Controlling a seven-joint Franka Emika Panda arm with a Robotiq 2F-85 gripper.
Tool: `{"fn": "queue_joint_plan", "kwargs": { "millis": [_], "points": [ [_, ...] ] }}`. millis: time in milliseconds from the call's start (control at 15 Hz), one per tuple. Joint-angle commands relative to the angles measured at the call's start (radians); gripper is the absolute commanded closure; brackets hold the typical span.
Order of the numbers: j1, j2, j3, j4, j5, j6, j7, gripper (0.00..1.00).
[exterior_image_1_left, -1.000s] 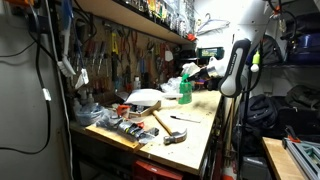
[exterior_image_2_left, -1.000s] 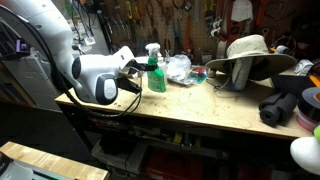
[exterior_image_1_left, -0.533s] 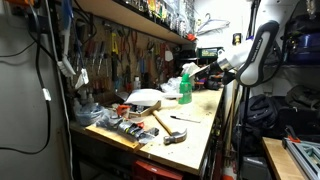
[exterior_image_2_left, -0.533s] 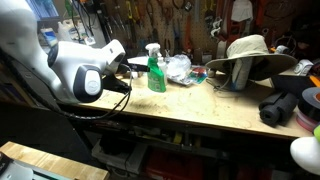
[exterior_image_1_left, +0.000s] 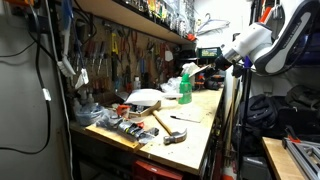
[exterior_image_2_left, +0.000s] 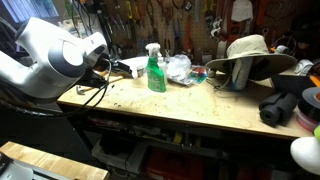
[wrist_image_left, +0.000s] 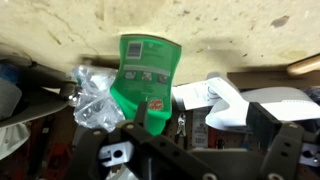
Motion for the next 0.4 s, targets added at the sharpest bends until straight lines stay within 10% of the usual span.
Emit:
{"fn": "queue_joint_plan", "kwargs": {
  "millis": [0,333],
  "points": [
    [0.016,0.031,-0.025,0.044,-0.276,-0.068,0.255,0.00],
    [0.003,0.048,-0.016,0.052,-0.316,-0.046,0.271,0.00]
  ]
}}
